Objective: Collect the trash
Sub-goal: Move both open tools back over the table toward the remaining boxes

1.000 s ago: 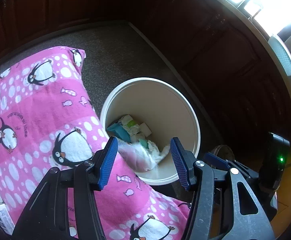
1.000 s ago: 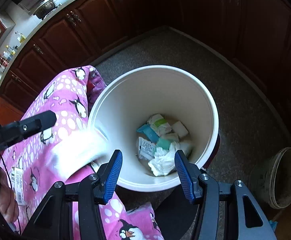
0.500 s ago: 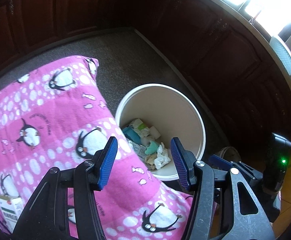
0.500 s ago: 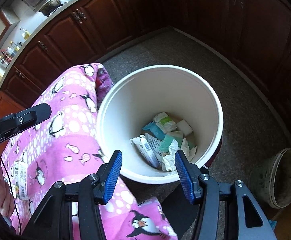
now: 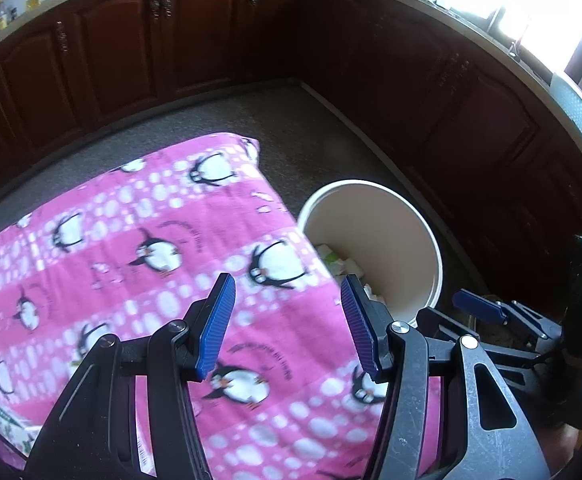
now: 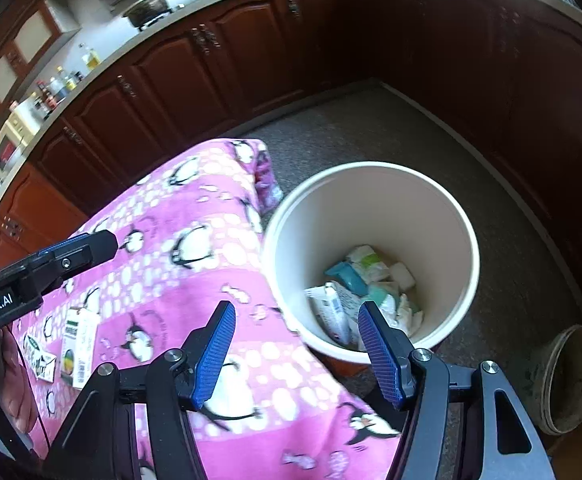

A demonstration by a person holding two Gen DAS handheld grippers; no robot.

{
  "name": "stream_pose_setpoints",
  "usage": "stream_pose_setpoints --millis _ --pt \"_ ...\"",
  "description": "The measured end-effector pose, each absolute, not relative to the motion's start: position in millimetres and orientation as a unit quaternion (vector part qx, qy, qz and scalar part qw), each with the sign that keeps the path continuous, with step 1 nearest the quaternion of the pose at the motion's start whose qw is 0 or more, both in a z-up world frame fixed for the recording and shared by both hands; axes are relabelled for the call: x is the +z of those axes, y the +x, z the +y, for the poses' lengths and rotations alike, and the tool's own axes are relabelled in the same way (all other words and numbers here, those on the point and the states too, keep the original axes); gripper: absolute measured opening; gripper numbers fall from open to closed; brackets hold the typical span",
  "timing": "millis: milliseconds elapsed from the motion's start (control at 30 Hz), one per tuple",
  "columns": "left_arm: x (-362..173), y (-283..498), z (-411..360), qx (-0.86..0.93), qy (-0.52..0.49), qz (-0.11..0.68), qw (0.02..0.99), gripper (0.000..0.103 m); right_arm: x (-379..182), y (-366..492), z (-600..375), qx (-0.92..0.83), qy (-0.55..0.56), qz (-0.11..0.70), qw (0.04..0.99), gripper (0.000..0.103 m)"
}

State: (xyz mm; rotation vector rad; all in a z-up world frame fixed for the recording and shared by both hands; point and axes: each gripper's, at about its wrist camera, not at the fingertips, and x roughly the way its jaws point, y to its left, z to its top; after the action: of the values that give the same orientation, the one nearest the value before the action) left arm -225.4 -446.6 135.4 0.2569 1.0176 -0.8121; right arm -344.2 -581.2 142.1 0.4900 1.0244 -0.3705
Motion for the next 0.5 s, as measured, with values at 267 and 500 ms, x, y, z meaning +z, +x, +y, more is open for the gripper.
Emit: stream_pose_setpoints --millis 267,500 --pt "148 -219 -400 -0.353 0.112 0.463 0.805 0.054 152 -328 -541 -0.146 0.213 0.482 0.837 0.062" --pt "152 -217 -363 -0.334 0.105 0.456 0.818 0.054 152 -315 -508 -0.121 0.198 0.491 0.84 0.063"
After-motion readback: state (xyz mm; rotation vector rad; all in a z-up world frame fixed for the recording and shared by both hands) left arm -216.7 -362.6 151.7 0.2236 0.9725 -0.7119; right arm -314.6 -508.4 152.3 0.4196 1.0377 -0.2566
